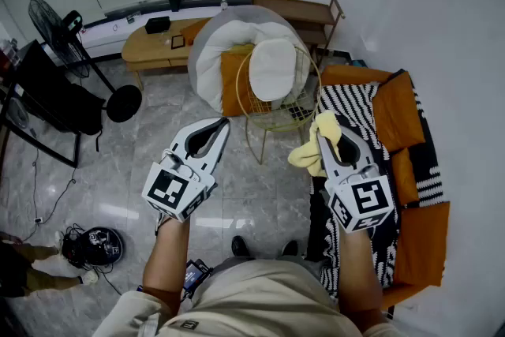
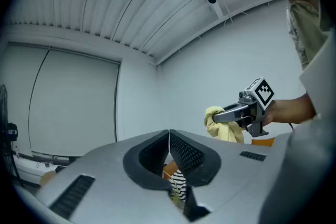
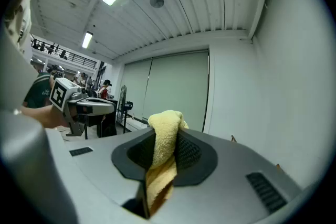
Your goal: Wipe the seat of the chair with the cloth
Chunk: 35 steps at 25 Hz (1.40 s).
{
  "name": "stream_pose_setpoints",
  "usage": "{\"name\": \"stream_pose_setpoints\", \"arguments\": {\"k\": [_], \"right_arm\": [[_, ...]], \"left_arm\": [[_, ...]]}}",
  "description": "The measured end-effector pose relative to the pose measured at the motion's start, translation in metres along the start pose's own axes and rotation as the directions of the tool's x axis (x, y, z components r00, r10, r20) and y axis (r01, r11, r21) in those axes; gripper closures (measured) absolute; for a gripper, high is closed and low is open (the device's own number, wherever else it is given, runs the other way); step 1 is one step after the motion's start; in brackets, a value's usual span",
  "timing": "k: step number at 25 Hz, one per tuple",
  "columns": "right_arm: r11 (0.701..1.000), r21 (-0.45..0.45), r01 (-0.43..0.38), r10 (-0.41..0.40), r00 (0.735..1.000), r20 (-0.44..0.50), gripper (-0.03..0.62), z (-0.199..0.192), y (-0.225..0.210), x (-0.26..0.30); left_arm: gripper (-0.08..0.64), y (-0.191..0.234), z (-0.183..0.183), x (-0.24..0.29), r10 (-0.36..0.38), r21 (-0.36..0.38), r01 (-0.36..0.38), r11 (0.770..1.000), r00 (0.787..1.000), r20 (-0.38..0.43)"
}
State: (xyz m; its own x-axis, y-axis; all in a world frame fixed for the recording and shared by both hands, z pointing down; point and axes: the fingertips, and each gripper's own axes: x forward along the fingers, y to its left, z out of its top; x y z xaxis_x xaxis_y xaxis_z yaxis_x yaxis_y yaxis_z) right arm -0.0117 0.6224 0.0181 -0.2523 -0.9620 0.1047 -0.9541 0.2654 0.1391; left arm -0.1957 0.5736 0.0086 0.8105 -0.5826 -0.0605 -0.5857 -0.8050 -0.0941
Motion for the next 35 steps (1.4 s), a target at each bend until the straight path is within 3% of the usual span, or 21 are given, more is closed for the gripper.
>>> {"name": "stream_pose_setpoints", "arguments": {"k": [11,16,20,26,35], "right_arm": [[1.0,0.007,0.004,-0.004,1.0,-0.007,0.515,-0.007,-0.003,0.003],[0.999,0.045,0.002,-0.002,1.0,0.0,0.509,-0.01,0.003,0.008],[0.998,0.059,-0.007,0.007,1.0,0.008,0.509,-0.008,0.006,0.013],[1.0,0.03,-0.006,0.006,1.0,-0.011,0.511,-0.007,0.01,0.028],[0.996,0.066,-0.063,0.064,0.998,-0.012,0.509,-0.018,-0.025,0.088]], "left_arm": [[0.538,-0.001,-0.012,0.004,-0.02,-0.006,0.019,1.0,0.999,-0.026],[0.538,0.007,-0.018,0.003,-0.025,0.003,0.025,1.0,1.0,0.008],[0.538,0.011,-0.022,0.002,-0.02,-0.032,0.019,0.999,1.0,-0.022],[0.538,0.03,-0.029,0.001,-0.016,-0.012,0.016,1.0,0.999,0.029],[0.538,0.06,-0.047,0.041,0.041,-0.041,-0.043,0.998,0.998,-0.056]]}}
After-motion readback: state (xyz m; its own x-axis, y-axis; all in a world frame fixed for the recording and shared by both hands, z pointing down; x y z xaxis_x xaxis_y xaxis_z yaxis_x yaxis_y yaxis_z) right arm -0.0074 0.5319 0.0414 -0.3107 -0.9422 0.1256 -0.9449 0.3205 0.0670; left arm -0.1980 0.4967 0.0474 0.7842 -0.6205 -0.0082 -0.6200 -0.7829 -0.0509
